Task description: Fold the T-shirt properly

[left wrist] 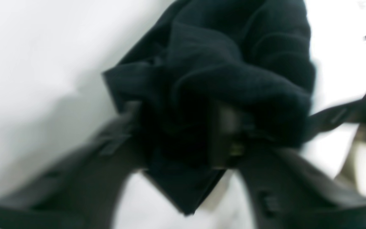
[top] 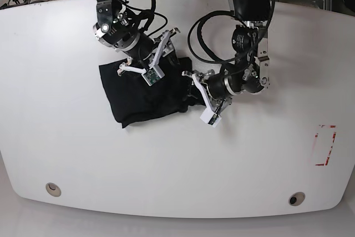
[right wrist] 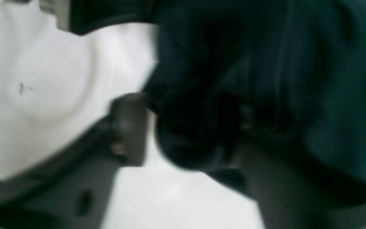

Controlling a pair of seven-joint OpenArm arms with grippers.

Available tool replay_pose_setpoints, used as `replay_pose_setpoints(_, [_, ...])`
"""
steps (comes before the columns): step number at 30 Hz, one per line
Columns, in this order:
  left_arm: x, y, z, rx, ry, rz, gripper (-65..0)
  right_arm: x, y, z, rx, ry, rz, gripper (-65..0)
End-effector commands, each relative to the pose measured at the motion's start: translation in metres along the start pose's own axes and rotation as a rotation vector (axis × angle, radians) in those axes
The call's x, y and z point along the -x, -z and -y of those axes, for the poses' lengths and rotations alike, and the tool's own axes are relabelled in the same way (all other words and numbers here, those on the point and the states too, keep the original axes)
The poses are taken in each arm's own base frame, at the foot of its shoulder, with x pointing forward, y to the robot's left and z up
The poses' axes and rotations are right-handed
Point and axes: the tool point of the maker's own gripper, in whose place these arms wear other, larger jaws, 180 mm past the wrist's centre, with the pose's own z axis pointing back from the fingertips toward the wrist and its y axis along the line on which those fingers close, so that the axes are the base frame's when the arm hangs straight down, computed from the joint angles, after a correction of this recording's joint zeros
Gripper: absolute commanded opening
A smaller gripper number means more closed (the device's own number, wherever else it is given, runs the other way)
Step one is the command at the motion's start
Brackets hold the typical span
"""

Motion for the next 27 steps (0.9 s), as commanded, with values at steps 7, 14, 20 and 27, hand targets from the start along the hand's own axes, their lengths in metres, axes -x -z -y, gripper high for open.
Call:
replay_pose_setpoints(7, [-0.024,-0.003,0.005,0.018,0.024,0.07,-52.8,-0.004,0.012,0.001,-0.024,0.02,0.028,-58.0])
replay_pose_setpoints(14, [-0.024,-0.007,-0.002,0.004,0.03,0.068,-52.9,-0.007,0.01,0.0,-0.022,0.016,0.037,-58.5])
replay_pose_setpoints(20, [-0.047,-0.026,-0.021,-0.055,0.056,0.126,-52.9,-0.02,-0.002,-0.006,-0.019,-0.008,0.082,-58.5])
replay_pose_setpoints(27, [-0.08,-0.05,-0.052,-0.136,0.077,0.187,-52.4,-0.04,-0.009,-0.026,-0.056,-0.051,0.135,-57.7])
